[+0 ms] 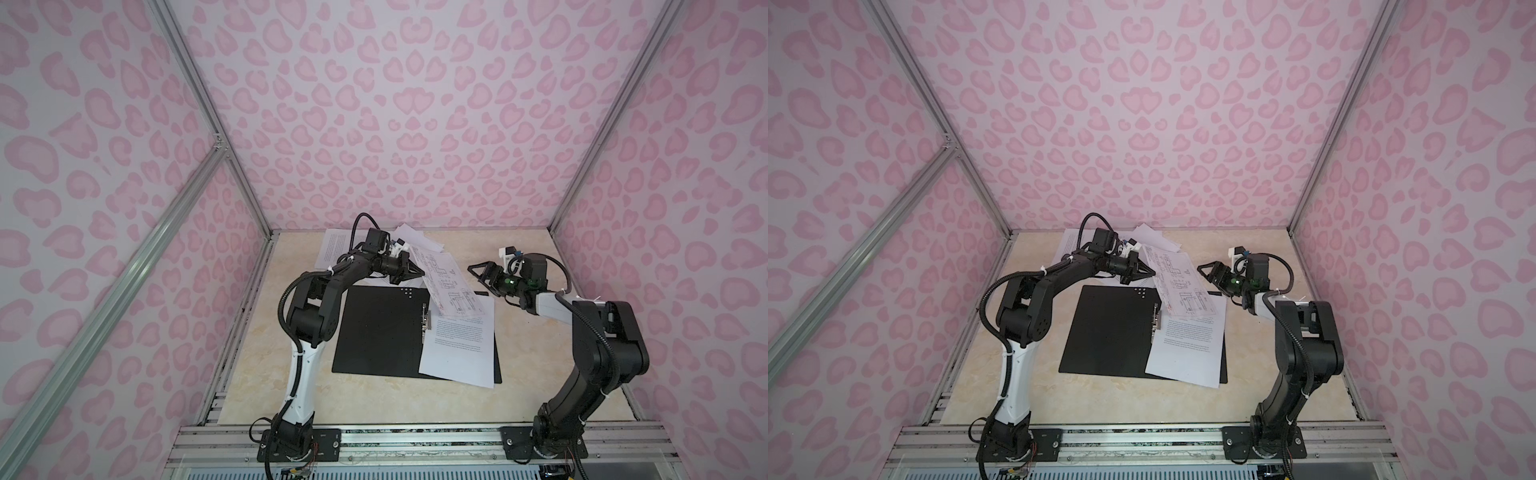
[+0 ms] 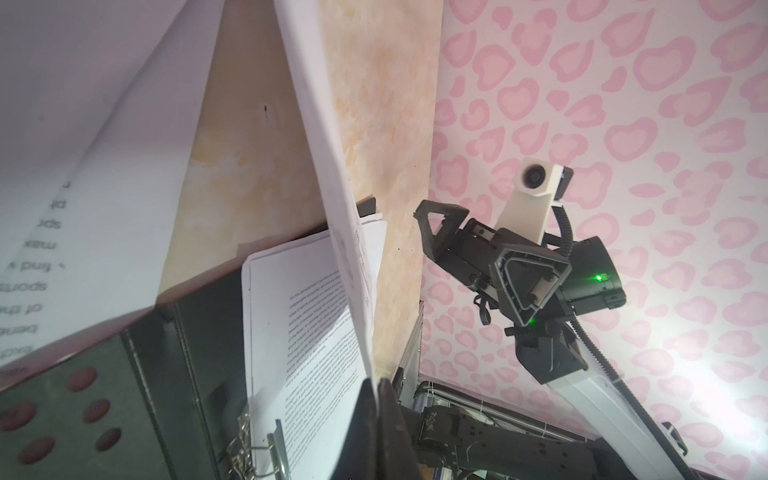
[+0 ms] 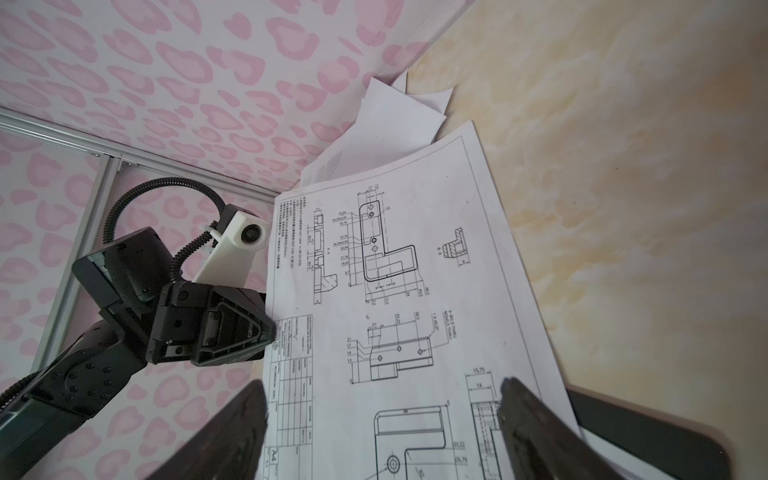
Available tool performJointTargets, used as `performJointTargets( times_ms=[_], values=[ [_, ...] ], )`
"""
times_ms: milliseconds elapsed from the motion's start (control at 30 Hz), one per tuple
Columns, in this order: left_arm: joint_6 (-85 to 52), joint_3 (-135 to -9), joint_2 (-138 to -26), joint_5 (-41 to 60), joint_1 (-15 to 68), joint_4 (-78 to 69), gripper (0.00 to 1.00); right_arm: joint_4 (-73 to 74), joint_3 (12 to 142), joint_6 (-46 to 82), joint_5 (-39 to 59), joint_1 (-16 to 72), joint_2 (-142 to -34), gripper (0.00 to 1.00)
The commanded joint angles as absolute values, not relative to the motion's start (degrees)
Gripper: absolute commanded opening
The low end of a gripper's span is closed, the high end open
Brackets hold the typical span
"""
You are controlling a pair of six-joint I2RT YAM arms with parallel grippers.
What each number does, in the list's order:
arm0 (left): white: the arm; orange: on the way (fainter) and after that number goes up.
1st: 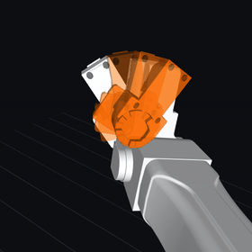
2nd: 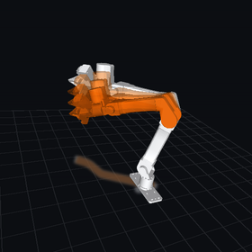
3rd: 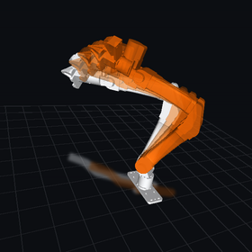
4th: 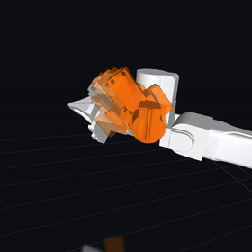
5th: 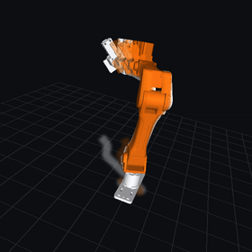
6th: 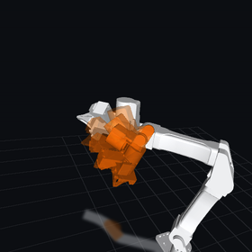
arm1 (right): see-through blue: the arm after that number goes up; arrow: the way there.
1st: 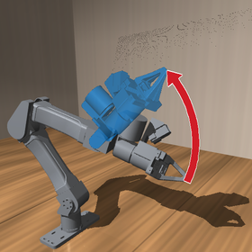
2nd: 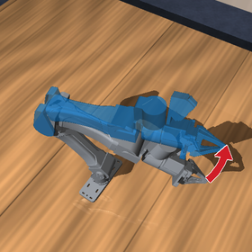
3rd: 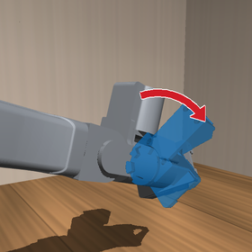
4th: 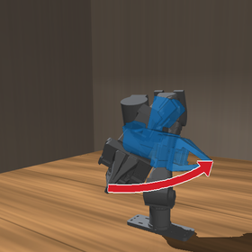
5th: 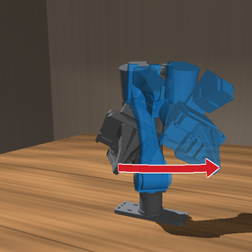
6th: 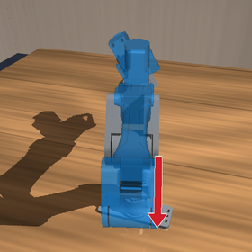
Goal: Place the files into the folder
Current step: 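Lift the drawing with the left gripper while the right gripper draws back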
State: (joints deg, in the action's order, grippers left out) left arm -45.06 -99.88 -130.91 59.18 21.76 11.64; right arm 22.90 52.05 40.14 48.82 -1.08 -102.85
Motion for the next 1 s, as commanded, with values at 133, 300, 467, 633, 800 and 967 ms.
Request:
performJointTargets(
  times_ms=[133, 300, 467, 633, 800, 967],
  values=[
    [-46.9, -100.0, -85.2, 59.4, 21.9, 7.8, 0.04, 25.9, 52.3, 41.5, 49.9, 0.3, -103.1, 0.89],
    [-41.2, -101.6, -81.7, 55.6, 21.9, 11.9, 0.04, 26.4, 49.5, 41.9, 49.4, 0.4, -99.4, 0.89],
    [-34.2, -96.1, -74.7, 44.4, 22.0, 11.9, 0.04, 25.4, 46.1, 41.2, 48.2, 0.8, -94.0, 0.89],
    [-22.4, -87.2, -66.1, 34.0, 22.1, 8.2, 0.04, 21.1, 44.3, 39.1, 47.3, 1.0, -87.8, 0.89],
    [-13.4, -78.8, -59.9, 27.8, 22.1, 5.6, 0.04, 16.2, 44.0, 36.4, 46.1, 1.7, -83.3, 0.89],
    [-9.1, -71.2, -56.1, 27.5, 22.2, 1.8, 0.04, 14.5, 43.7, 35.8, 46.2, 2.5, -81.7, 0.89]
  ],
)
